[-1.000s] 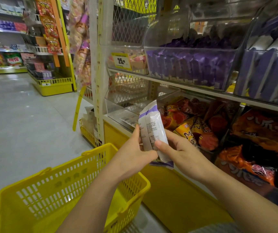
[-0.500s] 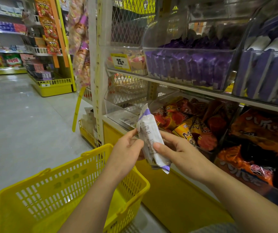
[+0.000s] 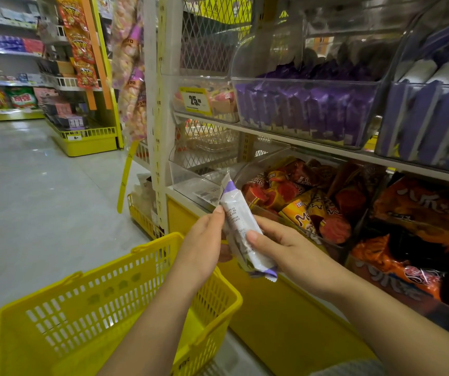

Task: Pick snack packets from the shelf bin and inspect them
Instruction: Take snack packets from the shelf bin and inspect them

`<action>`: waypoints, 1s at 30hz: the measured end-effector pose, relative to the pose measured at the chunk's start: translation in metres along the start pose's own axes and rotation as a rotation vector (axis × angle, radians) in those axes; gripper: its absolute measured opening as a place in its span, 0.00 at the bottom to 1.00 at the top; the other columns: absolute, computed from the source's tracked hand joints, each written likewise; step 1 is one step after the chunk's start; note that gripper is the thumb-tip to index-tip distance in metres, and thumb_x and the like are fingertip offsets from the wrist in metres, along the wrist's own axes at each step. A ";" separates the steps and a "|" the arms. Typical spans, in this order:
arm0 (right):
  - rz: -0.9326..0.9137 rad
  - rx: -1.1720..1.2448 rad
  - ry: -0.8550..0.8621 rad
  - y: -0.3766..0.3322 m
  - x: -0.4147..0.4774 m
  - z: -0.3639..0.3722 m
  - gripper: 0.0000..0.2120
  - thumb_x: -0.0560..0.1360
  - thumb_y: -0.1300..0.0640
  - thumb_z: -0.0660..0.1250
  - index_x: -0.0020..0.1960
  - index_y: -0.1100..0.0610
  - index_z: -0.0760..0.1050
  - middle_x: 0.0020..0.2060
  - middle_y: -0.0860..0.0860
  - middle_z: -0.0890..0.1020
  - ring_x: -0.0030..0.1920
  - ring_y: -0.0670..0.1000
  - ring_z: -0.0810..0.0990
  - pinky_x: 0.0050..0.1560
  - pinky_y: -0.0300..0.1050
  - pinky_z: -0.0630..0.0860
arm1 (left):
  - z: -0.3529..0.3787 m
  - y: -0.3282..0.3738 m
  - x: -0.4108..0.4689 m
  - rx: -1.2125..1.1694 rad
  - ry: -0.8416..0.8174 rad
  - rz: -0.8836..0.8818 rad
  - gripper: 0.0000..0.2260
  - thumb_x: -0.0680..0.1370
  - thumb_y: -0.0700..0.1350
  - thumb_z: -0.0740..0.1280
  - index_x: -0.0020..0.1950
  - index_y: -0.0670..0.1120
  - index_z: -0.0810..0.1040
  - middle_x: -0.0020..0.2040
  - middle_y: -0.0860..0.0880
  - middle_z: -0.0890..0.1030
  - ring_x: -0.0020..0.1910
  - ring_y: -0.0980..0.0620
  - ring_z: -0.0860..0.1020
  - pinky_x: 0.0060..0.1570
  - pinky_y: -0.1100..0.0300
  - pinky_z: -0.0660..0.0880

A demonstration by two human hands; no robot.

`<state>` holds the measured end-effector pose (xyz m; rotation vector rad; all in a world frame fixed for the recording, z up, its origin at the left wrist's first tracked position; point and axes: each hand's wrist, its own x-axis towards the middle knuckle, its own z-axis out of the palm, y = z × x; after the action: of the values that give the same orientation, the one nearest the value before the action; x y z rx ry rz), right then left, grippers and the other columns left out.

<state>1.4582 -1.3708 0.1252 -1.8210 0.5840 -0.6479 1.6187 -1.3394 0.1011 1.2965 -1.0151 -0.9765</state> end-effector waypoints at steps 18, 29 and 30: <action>-0.183 -0.096 0.367 -0.073 -0.068 -0.018 0.27 0.69 0.60 0.76 0.65 0.47 0.74 0.54 0.41 0.83 0.54 0.43 0.82 0.56 0.42 0.77 | 0.047 0.086 -0.053 -0.447 -0.100 0.061 0.11 0.81 0.38 0.62 0.62 0.46 0.76 0.53 0.42 0.85 0.47 0.42 0.84 0.39 0.47 0.82; -0.410 -0.428 0.698 -0.166 -0.137 -0.090 0.15 0.65 0.38 0.71 0.48 0.43 0.80 0.63 0.31 0.73 0.65 0.30 0.68 0.59 0.25 0.66 | 0.129 0.187 -0.082 -0.092 -0.518 0.334 0.08 0.77 0.47 0.68 0.54 0.55 0.83 0.52 0.53 0.85 0.49 0.57 0.83 0.46 0.58 0.78; -0.393 -0.438 0.744 -0.174 -0.142 -0.100 0.13 0.66 0.40 0.72 0.46 0.45 0.80 0.66 0.36 0.72 0.67 0.34 0.68 0.61 0.34 0.70 | 0.138 0.194 -0.084 -0.045 -0.514 0.352 0.07 0.79 0.51 0.65 0.50 0.57 0.84 0.48 0.56 0.85 0.44 0.60 0.82 0.42 0.61 0.76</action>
<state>1.3019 -1.2899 0.2968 -2.1005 0.9115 -1.6006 1.4631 -1.2893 0.2937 0.7987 -1.5446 -1.0696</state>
